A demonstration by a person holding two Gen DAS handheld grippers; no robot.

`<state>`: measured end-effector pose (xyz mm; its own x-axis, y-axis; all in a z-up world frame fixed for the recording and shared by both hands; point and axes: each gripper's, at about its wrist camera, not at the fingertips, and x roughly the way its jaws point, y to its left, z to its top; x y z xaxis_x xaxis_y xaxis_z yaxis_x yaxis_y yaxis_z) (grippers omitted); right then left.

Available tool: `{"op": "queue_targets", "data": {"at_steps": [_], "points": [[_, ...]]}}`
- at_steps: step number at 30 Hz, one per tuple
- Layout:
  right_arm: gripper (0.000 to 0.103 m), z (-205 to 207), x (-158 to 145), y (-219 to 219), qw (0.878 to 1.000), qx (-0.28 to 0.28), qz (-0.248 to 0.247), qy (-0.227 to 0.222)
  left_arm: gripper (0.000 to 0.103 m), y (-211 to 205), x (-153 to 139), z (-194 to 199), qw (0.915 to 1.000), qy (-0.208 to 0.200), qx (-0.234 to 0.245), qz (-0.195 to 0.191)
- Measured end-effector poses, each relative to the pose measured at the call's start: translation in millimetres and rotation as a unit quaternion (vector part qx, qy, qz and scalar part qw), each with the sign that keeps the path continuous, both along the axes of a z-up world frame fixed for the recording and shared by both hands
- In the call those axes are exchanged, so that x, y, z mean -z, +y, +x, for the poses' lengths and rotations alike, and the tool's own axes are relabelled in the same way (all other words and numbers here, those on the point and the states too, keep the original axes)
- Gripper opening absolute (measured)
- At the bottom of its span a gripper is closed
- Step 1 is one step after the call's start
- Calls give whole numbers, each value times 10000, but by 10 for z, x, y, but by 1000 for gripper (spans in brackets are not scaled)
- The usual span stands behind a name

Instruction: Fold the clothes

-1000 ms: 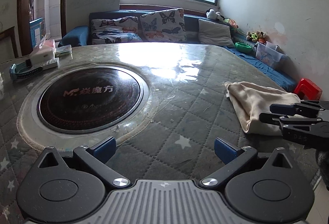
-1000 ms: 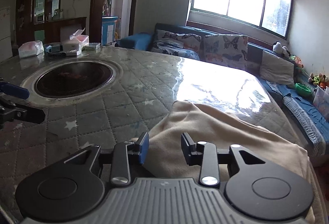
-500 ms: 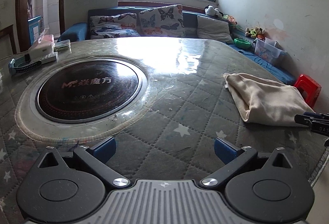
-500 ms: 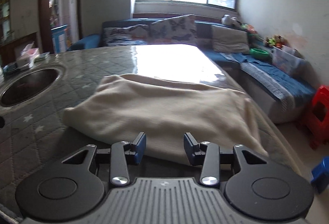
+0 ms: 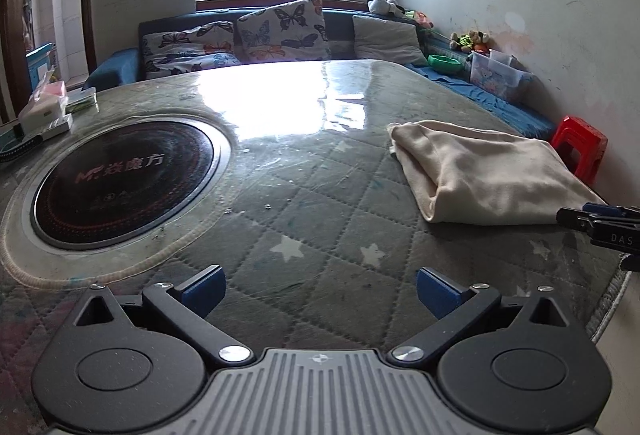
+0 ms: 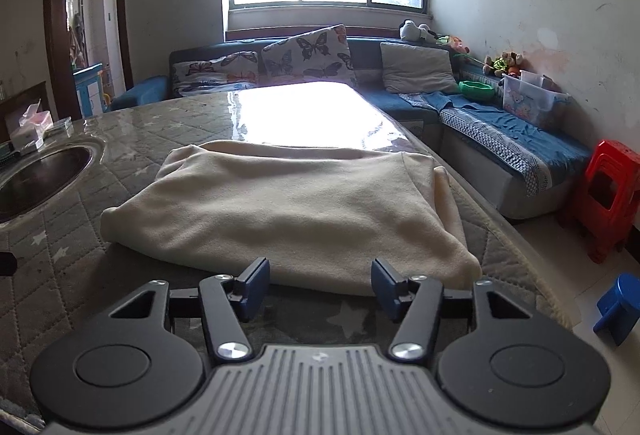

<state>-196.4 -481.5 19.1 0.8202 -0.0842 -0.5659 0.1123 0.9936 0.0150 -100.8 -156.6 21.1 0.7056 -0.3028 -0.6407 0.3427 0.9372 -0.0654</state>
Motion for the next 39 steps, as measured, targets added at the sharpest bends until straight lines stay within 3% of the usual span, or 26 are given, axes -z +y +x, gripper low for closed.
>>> {"op": "queue_targets", "data": {"at_steps": [12,24,27,39], "points": [[83,-92,-37,179,9996,-150,-209,79,103,-383,-52,-41,9989,-108,409,205],[87,-182,-47,204,9998,55,-78,161,103,-678,-33,-49,9972,-68,696,251],[93,-193,-59,204,9998,127,-79,148,103,-743,-24,-56,9968,-37,752,262],[94,-201,-68,205,9996,211,-148,147,103,-877,-17,-47,9957,25,877,305]]}}
